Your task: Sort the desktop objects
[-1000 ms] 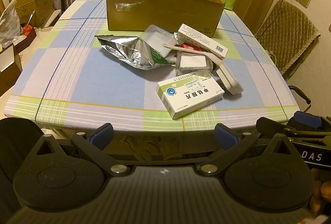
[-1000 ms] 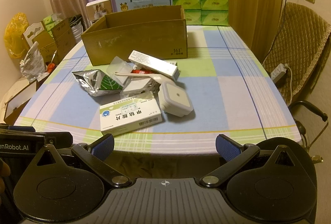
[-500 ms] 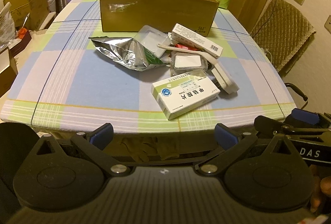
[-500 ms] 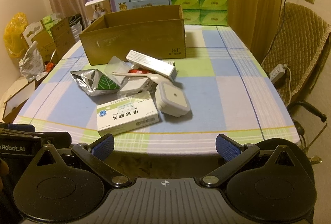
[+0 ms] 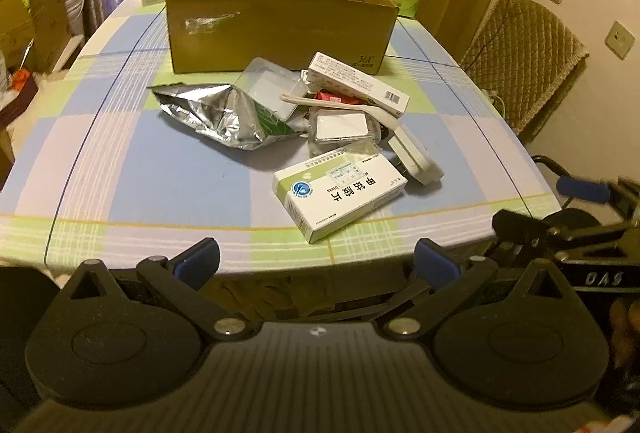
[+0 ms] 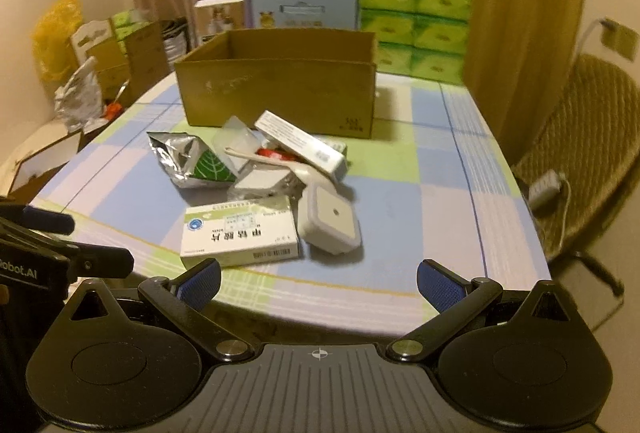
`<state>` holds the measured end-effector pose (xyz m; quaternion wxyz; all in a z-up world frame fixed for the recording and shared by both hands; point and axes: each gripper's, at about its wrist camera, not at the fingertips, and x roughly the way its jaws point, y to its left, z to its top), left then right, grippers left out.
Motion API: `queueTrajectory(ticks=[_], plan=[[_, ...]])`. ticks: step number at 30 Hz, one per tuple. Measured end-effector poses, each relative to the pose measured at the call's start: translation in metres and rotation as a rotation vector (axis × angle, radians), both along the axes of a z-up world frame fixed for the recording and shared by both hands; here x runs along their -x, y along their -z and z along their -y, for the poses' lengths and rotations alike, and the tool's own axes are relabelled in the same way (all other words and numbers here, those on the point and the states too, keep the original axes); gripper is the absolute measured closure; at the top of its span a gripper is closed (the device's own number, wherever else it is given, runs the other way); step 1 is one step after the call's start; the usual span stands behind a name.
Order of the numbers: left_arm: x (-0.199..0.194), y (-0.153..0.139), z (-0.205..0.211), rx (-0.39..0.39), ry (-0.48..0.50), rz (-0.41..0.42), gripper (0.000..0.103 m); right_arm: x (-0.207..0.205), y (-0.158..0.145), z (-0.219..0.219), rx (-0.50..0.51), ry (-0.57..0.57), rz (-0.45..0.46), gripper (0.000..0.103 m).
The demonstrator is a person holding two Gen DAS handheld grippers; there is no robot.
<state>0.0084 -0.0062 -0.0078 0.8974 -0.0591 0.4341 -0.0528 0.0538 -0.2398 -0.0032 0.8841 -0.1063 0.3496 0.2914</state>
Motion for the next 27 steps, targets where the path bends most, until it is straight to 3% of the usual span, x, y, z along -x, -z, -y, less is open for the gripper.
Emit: queueTrajectory(ticks=[5,11,18,25,27], plan=[[-0.008,-0.001,0.002,-0.034,0.088,0.029,0.001,-0.015,-0.004,0.002,-0.007,-0.087,0.014,0.002],[-0.022,-0.005,0.012,-0.170,0.224,0.109,0.001,-0.036,-0.008,-0.004,0.076,-0.258,0.055,0.002],[-0.048,0.012,0.022,-0.287,0.368,0.098,0.001,-0.057,0.000,-0.013,0.138,-0.447,0.081,0.002],[-0.075,0.036,0.031,-0.240,0.574,0.035,0.001,-0.083,0.020,-0.026,0.199,-0.601,0.069,0.003],[-0.081,0.042,0.034,-0.274,0.599,0.035,0.002,-0.090,0.027,-0.030,0.229,-0.656,0.063,0.015]])
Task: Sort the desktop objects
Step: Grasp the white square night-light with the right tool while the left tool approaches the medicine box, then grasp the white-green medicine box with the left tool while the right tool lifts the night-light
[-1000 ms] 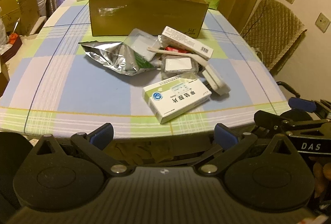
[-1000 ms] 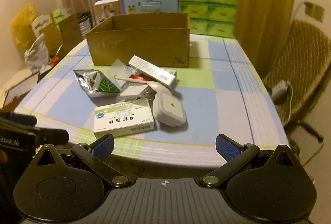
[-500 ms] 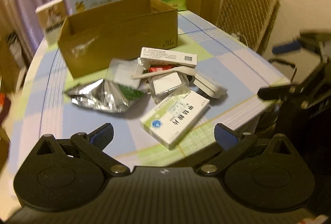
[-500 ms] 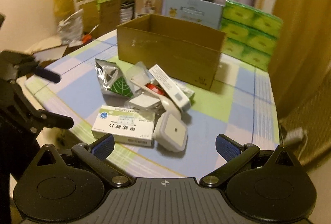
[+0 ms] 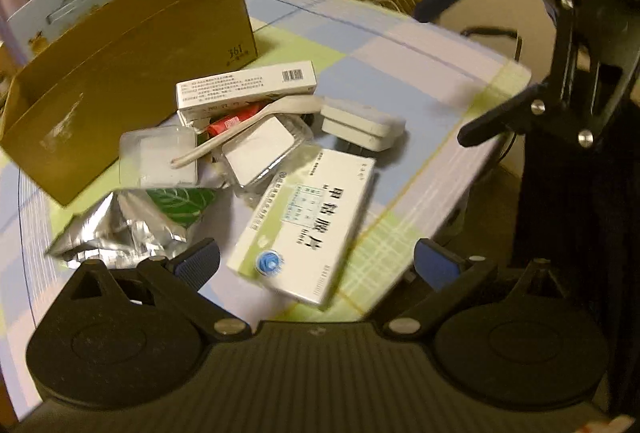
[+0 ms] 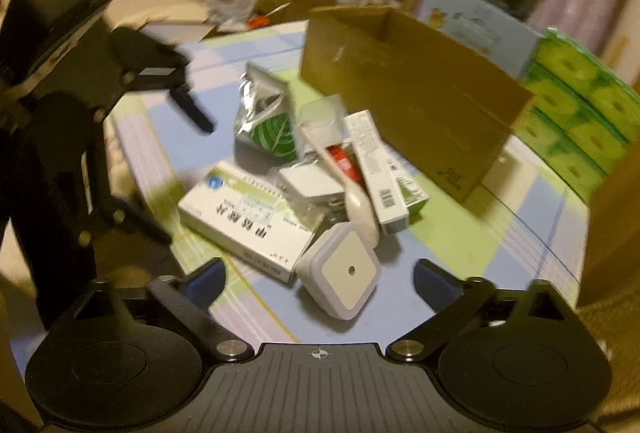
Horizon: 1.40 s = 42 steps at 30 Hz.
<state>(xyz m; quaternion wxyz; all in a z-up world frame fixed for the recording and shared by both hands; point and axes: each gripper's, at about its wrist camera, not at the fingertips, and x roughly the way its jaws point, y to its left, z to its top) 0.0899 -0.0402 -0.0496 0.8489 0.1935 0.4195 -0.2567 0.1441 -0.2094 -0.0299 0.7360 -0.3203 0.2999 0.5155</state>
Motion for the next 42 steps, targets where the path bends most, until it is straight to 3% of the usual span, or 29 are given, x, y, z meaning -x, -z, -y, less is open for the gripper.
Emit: queueTrajectory(ticks=[7,10,17,23,31,38,42], plan=[[-0.022,0.018,-0.001,-0.072,0.080,0.004,0.012,-0.017,0.028,-0.016,0.120,-0.186,0.042,0.027],[-0.029,0.023,-0.003,-0.067,0.100,-0.003,0.013,-0.031,0.036,-0.022,0.131,-0.221,0.009,0.030],[-0.041,0.033,-0.007,-0.053,0.136,-0.031,0.013,-0.051,0.052,-0.041,0.204,-0.332,0.029,0.031],[-0.052,0.040,-0.008,-0.009,0.136,-0.098,0.013,-0.057,0.068,-0.051,0.248,-0.391,0.010,0.031],[-0.058,0.047,-0.007,0.008,0.129,-0.128,0.013,-0.062,0.074,-0.051,0.252,-0.310,-0.049,0.038],[-0.059,0.046,-0.002,0.044,0.032,-0.151,0.025,-0.066,0.063,-0.046,0.229,-0.052,-0.108,0.039],[-0.059,0.048,0.006,0.056,0.017,-0.146,0.026,-0.067,0.067,-0.046,0.228,0.007,-0.124,0.039]])
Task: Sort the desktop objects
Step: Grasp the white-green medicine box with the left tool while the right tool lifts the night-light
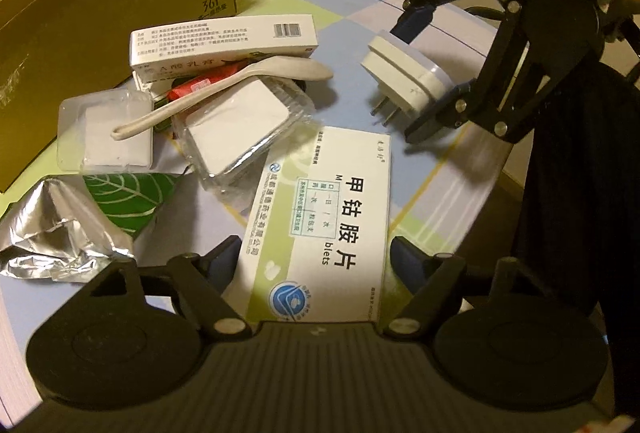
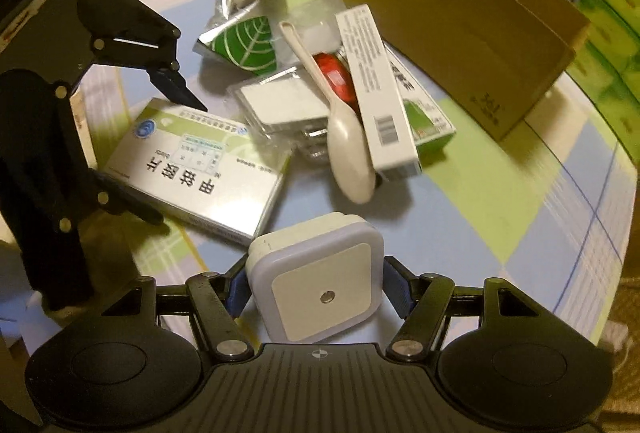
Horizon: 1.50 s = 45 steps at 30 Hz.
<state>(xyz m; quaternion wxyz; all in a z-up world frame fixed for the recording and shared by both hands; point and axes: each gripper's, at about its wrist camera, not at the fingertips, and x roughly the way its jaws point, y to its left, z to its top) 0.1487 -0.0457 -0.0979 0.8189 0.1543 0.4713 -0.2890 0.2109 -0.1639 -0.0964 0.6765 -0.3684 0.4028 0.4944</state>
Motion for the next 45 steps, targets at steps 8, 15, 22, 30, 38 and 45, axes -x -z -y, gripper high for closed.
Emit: queueTrajectory(ticks=[8,15,22,30,38,45], plan=[[-0.002,0.003,0.014,-0.035,0.050,0.046,0.028,-0.005,0.006,0.017,-0.060,0.029,-0.037,0.038],[-0.006,0.003,0.014,-0.029,0.059,0.037,0.033,-0.006,0.009,0.019,-0.049,-0.056,-0.049,0.037],[-0.005,0.001,0.012,-0.023,0.057,0.033,0.033,-0.001,0.015,0.022,-0.027,-0.102,-0.026,0.039],[0.001,-0.002,0.018,-0.031,0.059,0.029,0.035,0.001,0.006,0.028,-0.048,-0.010,-0.015,0.040],[0.016,-0.005,0.030,-0.045,0.086,0.053,0.036,-0.003,-0.009,0.044,-0.064,0.123,0.036,0.040],[0.019,-0.016,0.032,-0.036,0.093,0.088,0.036,-0.004,-0.022,0.055,-0.106,0.211,0.049,0.040]])
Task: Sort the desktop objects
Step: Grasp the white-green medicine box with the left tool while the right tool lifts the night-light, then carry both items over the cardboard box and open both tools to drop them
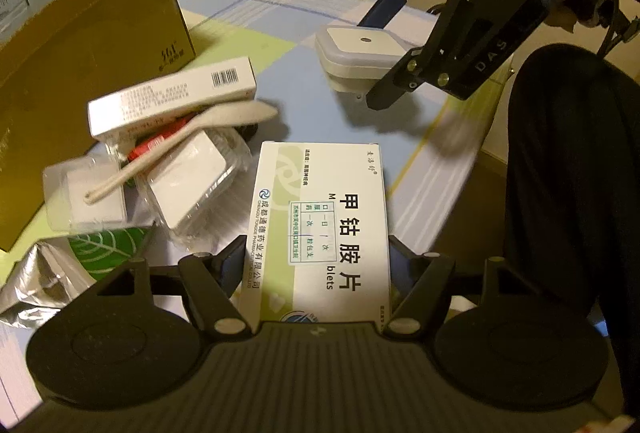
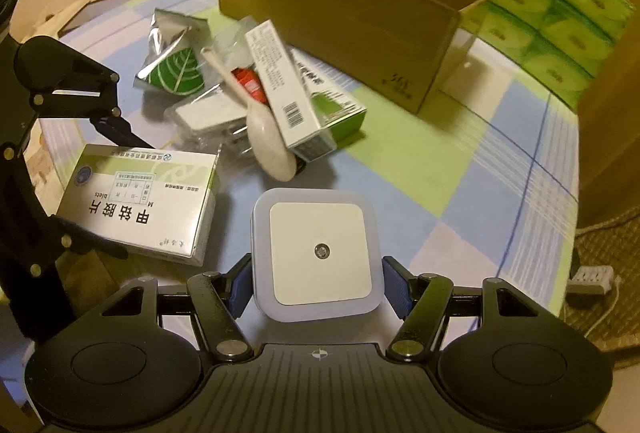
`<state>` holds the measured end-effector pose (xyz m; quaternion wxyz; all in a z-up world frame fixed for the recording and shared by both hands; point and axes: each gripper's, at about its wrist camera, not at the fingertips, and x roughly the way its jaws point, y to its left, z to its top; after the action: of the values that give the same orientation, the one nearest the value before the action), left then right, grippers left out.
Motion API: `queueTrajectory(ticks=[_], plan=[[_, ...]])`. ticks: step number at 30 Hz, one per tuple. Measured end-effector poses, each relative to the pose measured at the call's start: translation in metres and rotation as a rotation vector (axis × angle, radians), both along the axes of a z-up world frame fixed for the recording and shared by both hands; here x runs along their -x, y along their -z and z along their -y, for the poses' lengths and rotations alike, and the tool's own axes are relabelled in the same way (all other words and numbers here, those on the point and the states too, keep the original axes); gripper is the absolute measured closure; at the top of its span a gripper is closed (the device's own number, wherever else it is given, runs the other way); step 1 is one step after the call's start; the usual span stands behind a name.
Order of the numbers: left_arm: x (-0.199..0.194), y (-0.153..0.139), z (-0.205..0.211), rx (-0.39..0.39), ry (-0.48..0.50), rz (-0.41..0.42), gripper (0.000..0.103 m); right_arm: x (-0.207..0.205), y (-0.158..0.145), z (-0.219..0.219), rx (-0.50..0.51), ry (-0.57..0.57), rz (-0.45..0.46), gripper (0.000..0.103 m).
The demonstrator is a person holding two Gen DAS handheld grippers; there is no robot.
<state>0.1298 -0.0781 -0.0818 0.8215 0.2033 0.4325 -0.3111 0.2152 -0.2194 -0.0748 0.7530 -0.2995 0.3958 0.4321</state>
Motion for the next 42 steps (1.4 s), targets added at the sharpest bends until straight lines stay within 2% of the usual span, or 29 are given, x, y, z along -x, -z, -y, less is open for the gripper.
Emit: queueTrajectory(ticks=[12,24,30,36,42], plan=[[0.005,-0.033,-0.007,0.029,-0.025,0.065,0.036,0.007,-0.030,-0.005,-0.036,0.017,0.065,0.040],[-0.003,-0.083,-0.055,0.048,-0.159,0.115,0.036,0.012,-0.069,-0.033,-0.113,0.040,0.093,0.040],[-0.027,-0.118,-0.090,0.054,-0.265,0.153,0.036,0.001,-0.105,-0.064,-0.184,0.039,0.107,0.040],[-0.070,-0.150,-0.123,0.051,-0.353,0.212,0.036,-0.042,-0.141,-0.102,-0.263,0.065,0.125,0.040],[-0.130,-0.163,-0.149,0.045,-0.419,0.249,0.036,-0.099,-0.145,-0.145,-0.318,0.132,0.125,0.040]])
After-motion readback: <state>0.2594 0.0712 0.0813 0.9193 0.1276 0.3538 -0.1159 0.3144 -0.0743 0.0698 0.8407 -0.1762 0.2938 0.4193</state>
